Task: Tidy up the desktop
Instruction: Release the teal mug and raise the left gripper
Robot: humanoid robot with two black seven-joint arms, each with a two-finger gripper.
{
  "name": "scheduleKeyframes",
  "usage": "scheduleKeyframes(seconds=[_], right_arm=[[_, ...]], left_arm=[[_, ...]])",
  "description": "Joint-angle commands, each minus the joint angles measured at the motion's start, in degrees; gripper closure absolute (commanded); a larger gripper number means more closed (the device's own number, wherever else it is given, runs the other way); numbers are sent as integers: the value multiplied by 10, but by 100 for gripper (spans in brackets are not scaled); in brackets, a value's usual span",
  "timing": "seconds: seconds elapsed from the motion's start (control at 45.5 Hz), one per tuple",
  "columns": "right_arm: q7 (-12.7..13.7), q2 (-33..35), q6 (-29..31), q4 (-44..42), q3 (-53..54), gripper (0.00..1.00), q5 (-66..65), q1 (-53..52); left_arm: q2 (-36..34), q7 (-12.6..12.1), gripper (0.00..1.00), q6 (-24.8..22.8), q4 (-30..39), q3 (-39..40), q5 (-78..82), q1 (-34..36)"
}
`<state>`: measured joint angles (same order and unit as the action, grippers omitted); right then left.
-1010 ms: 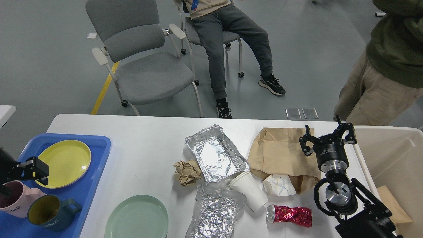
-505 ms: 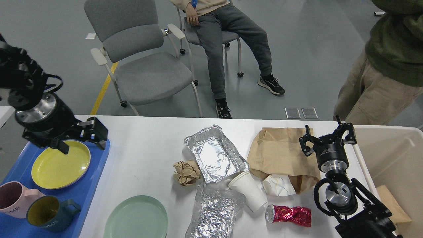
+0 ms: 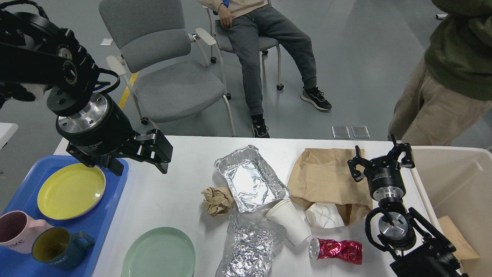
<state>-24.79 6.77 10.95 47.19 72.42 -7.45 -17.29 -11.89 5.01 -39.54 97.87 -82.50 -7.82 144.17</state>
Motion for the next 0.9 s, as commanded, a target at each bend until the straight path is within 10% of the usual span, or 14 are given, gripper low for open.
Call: scheduleKeyframes(seconds=[0.0,0.439,0.878], right_arm=[[0,0,0,0,0,0,0,0],[0,0,-1,1,0,0,0,0],[0,0,-1,1,0,0,0,1]], left_arm=[[1,1,11,2,0,-2,-2,-6],[4,-5,10,15,-7,1,6,-110],[-13,-8,11,235,-80,45,99,-426]])
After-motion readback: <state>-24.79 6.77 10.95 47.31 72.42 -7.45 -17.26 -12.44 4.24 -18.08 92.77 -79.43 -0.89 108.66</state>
